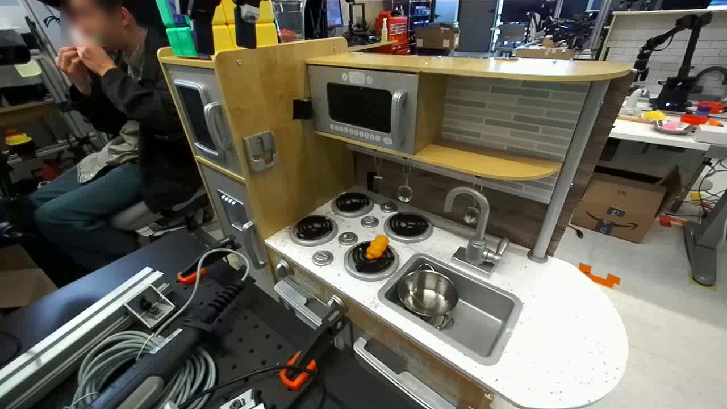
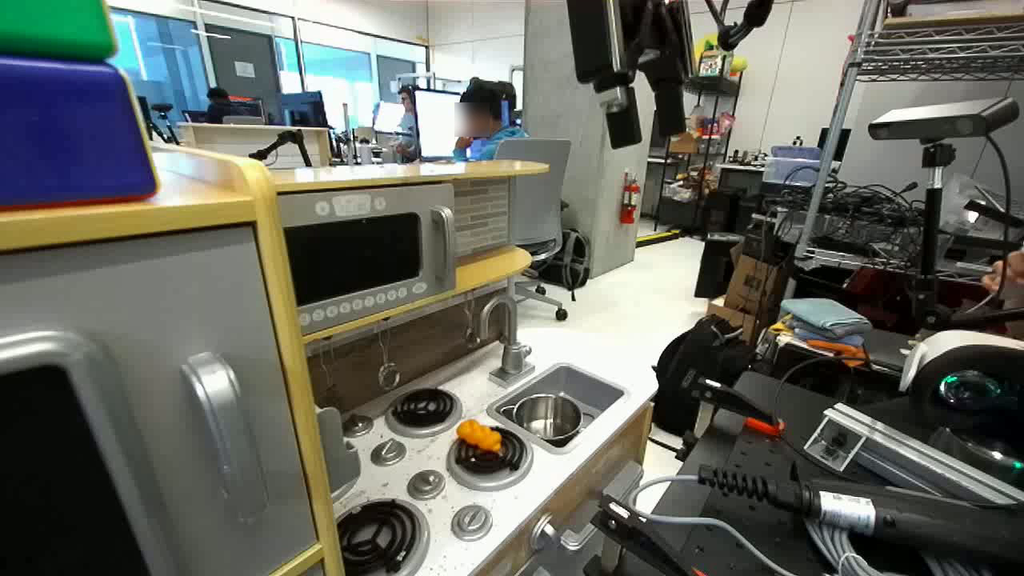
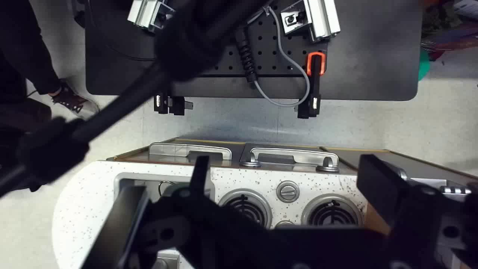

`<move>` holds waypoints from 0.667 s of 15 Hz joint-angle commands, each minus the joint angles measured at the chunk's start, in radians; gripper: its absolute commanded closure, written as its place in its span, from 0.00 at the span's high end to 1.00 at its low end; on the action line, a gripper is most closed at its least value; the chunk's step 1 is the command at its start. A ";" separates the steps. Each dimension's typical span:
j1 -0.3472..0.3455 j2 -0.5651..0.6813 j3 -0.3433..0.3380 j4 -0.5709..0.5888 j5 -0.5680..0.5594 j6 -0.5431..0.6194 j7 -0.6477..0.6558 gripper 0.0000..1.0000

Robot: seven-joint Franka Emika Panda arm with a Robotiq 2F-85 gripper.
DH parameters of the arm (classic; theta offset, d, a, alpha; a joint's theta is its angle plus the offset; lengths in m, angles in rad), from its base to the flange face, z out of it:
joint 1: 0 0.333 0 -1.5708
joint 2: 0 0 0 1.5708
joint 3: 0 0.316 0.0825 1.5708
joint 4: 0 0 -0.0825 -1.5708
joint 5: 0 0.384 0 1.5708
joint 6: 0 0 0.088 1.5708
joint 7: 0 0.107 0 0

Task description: Place the orange object inside the silver pot in the sink

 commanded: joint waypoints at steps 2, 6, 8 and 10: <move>0.015 0.029 -0.015 0.003 0.001 0.015 0.024 1.00; -0.003 0.171 -0.025 -0.027 -0.008 0.237 0.131 1.00; -0.004 0.258 -0.038 -0.039 -0.016 0.423 0.158 1.00; 0.001 0.340 -0.056 -0.041 -0.035 0.582 0.160 1.00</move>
